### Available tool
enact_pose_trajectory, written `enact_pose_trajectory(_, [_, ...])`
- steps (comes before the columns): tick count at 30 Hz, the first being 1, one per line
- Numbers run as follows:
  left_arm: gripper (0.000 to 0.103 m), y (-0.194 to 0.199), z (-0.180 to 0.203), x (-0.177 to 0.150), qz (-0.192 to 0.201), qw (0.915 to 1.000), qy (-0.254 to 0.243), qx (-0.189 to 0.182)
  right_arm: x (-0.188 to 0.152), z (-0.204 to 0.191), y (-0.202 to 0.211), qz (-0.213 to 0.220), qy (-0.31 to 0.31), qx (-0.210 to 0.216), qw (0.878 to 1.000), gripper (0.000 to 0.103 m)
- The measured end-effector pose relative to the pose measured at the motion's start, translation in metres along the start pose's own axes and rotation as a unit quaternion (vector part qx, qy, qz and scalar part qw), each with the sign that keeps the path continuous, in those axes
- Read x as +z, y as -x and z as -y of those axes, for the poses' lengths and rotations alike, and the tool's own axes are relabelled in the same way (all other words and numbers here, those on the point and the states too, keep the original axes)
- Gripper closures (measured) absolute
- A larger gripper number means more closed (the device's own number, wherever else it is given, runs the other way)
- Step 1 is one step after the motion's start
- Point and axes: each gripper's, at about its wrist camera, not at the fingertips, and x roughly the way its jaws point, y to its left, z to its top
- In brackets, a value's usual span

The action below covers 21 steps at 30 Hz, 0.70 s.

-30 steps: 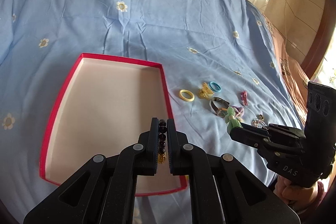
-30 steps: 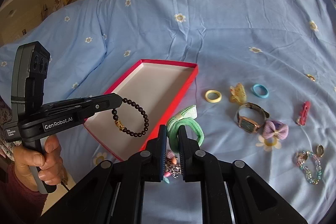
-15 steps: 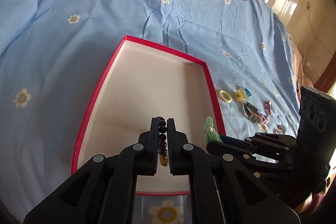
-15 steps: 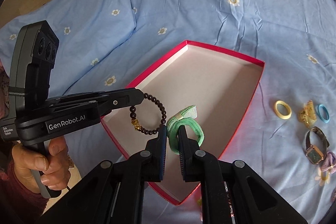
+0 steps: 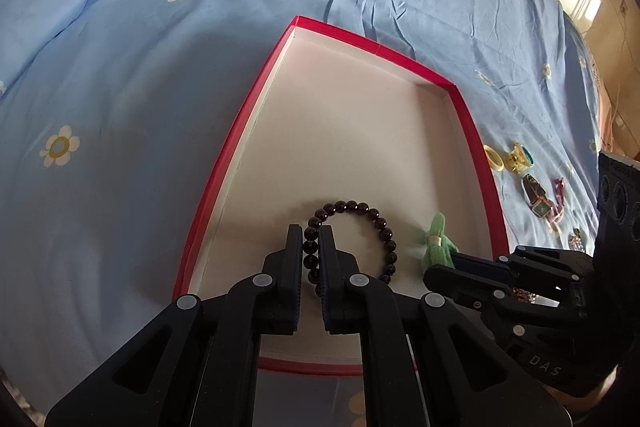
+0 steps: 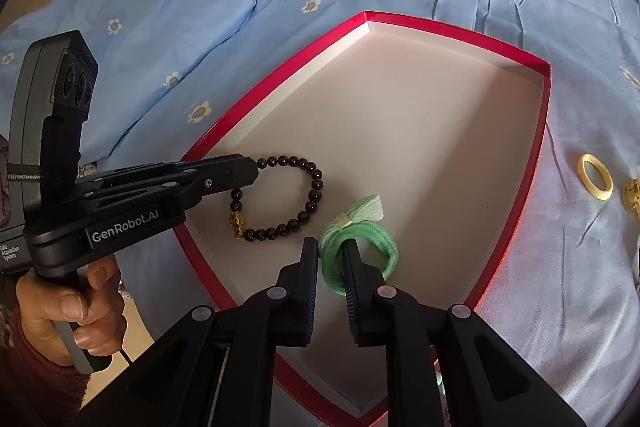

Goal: Organize jewelry
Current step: 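Lower the black bracelet into the box with the left tool while the right drops the hair tie, then move the left tool to the jewelry beside the box while the right tool reaches the crystal bead bracelet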

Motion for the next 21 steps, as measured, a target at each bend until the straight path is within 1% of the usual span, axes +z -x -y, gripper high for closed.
enact_pose_trajectory(2, [0.097,0.0,0.0,-0.001,-0.002,1.0,0.001,0.003,0.0,0.001,0.001,0.001,-0.003,0.004,1.0,0.086])
enact_pose_trajectory(6, [0.093,0.006,0.001,-0.001,0.003,1.0,0.003,0.007,0.001,0.005,0.006,0.009,-0.013,0.01,1.0,0.076])
enact_pose_trajectory(9, [0.086,0.013,0.004,0.001,0.011,0.9999,0.004,0.006,0.001,0.008,0.017,0.021,-0.02,0.011,1.0,0.076])
enact_pose_trajectory(12, [0.084,0.02,0.01,0.003,0.017,0.9998,0.001,0.003,-0.001,0.012,0.031,0.032,-0.029,0.014,0.999,0.076])
enact_pose_trajectory(17, [0.084,0.034,0.032,0.004,0.028,0.9993,-0.019,-0.015,-0.016,0.029,0.063,0.06,-0.055,0.005,0.997,0.076])
enact_pose_trajectory(21, [0.083,0.04,0.057,0.003,0.03,0.9981,-0.04,-0.037,-0.032,0.049,0.089,0.079,-0.083,-0.014,0.993,0.076])
